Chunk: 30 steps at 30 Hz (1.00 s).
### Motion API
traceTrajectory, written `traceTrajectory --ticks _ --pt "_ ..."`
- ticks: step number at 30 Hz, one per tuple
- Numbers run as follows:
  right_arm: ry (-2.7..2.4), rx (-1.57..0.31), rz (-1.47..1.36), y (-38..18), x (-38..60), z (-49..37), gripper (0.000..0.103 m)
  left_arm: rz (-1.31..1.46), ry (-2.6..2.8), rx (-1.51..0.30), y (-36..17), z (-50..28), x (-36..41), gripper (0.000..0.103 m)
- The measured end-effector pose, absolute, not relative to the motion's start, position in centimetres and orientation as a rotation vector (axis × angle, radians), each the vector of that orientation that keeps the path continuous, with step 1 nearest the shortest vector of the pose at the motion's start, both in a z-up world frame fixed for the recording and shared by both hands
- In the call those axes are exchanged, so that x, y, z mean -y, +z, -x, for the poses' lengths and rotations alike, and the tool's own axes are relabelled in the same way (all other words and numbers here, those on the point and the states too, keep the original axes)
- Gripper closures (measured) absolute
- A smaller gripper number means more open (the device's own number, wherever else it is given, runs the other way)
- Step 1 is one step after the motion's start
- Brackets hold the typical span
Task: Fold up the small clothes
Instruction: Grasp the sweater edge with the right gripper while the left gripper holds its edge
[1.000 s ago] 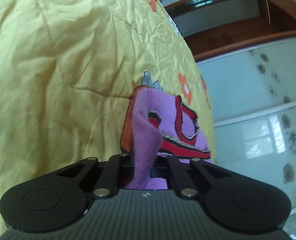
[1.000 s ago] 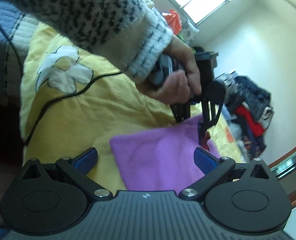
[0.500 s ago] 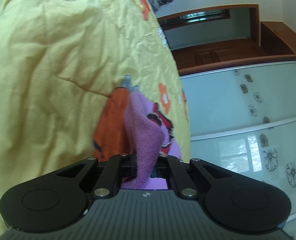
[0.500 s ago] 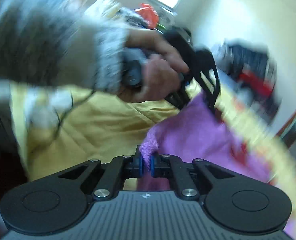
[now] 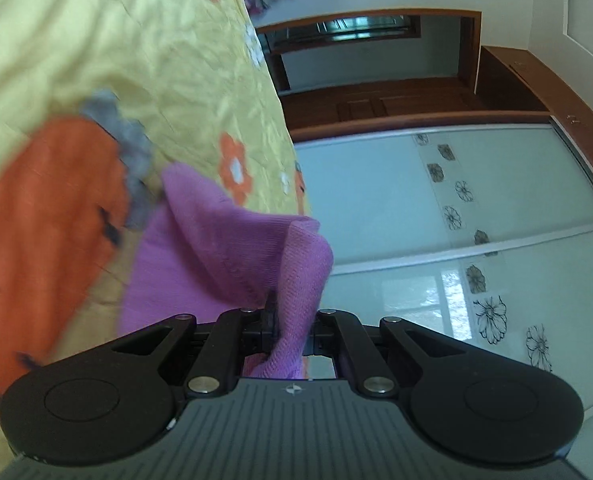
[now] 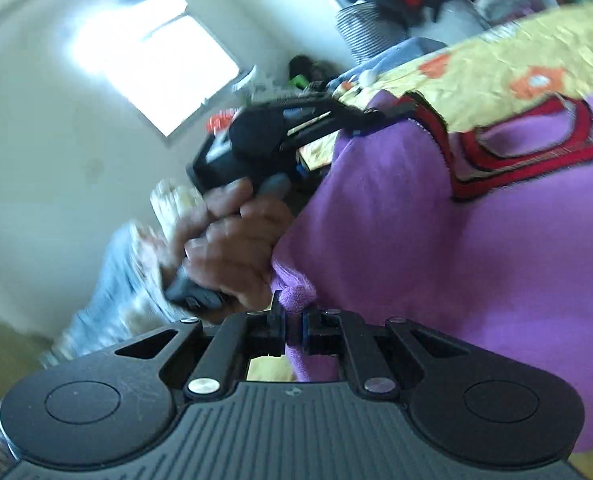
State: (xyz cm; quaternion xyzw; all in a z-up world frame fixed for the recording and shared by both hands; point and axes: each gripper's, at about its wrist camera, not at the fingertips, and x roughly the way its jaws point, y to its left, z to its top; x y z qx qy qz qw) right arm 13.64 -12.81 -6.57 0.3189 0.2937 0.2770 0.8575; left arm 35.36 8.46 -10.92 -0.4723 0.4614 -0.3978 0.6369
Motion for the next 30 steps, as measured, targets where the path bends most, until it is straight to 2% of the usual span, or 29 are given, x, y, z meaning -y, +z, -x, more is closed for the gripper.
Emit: traceTrajectory --ticks 12,21,30 --pt "0.428 -0.477 -0.87 -6.5 26.6 -8.3 0.096 1.007 -1.003 -1.166 -10.2 -35.7 6.7 0.096" --pt "0.228 -0.434 -1.007 -10.4 36.1 -4.4 0.096 0.856 -1.023 -1.258 -10.8 -36.4 18.6 0.096" --pt "0.118 -0.467 -1.074 -14.0 39.2 -0.8 0.096 0.734 -0.916 -1.313 -13.2 -35.3 23.4 0.096"
